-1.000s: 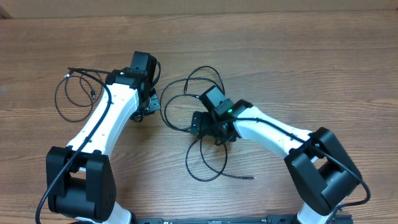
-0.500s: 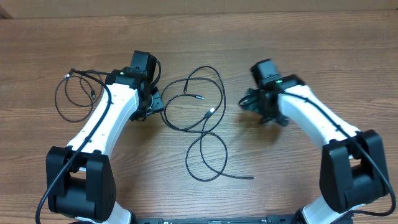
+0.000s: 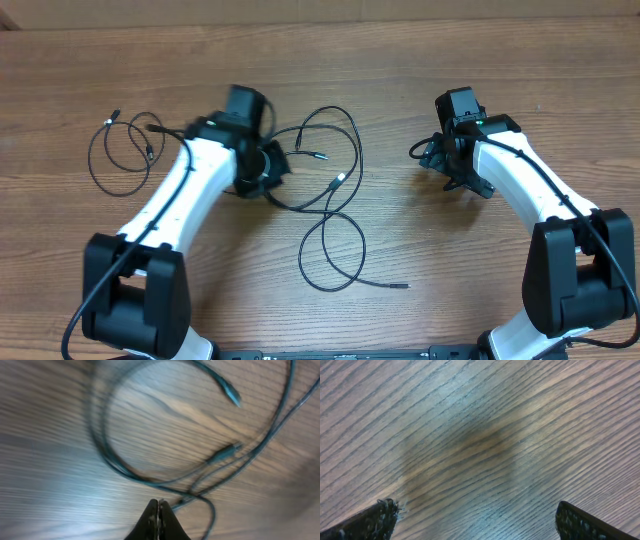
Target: Untangle cables
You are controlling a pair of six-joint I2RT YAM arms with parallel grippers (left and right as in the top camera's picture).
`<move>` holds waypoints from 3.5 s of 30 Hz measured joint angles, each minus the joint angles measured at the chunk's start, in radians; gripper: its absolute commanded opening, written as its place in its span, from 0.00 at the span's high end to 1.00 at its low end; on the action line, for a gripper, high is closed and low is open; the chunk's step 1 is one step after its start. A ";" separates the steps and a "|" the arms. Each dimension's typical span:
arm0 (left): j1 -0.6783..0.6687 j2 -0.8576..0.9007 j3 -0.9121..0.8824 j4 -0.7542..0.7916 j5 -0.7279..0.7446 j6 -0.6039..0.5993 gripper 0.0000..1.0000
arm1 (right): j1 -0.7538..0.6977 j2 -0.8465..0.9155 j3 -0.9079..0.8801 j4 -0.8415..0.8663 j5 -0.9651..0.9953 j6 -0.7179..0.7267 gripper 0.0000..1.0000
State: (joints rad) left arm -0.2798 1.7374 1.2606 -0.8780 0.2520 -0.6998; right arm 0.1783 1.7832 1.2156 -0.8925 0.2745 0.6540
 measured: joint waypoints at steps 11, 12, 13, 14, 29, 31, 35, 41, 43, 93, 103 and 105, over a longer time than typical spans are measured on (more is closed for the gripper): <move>-0.349 0.000 -0.123 0.239 -0.105 -0.294 0.82 | 0.000 0.000 0.000 0.000 0.003 0.000 0.00; -0.373 0.000 -0.123 0.261 -0.130 -0.301 0.81 | 0.000 0.000 0.000 0.000 0.003 0.000 0.00; -0.393 0.000 -0.123 0.276 -0.156 -0.309 0.80 | 0.000 0.000 0.000 0.000 0.003 0.000 0.00; -0.410 0.000 -0.123 0.284 -0.182 -0.317 0.79 | 0.000 0.000 0.000 0.000 0.003 0.000 0.00; -0.491 0.000 -0.123 0.283 -0.407 -0.345 0.27 | 0.000 0.000 0.000 0.000 0.003 0.000 0.00; -0.491 0.000 -0.123 0.284 -0.406 -0.345 0.25 | 0.000 0.000 0.000 0.000 0.003 -0.001 0.00; -0.491 0.000 -0.123 0.300 -0.396 -0.348 0.41 | 0.000 0.000 0.000 0.000 0.003 -0.001 0.00; -0.491 0.003 -0.123 0.345 -0.391 -0.345 0.51 | 0.000 0.000 0.000 0.000 0.003 -0.001 0.00; -0.491 0.026 -0.123 0.366 -0.391 -0.347 0.53 | 0.000 0.000 0.000 0.000 0.003 -0.001 0.00; -0.416 0.063 -0.110 0.342 -0.106 -0.444 0.95 | 0.000 0.000 0.000 0.000 0.003 0.000 0.00; -0.432 0.090 -0.110 0.320 -0.166 -0.571 0.96 | 0.000 0.000 0.000 0.000 0.003 -0.001 0.00; -0.435 0.102 -0.110 0.320 -0.184 -0.589 0.95 | 0.000 0.000 0.000 0.000 0.003 0.000 0.00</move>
State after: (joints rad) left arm -0.7147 1.8393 1.1507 -0.5575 0.0681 -1.2888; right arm 0.1783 1.7832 1.2156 -0.8928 0.2771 0.6537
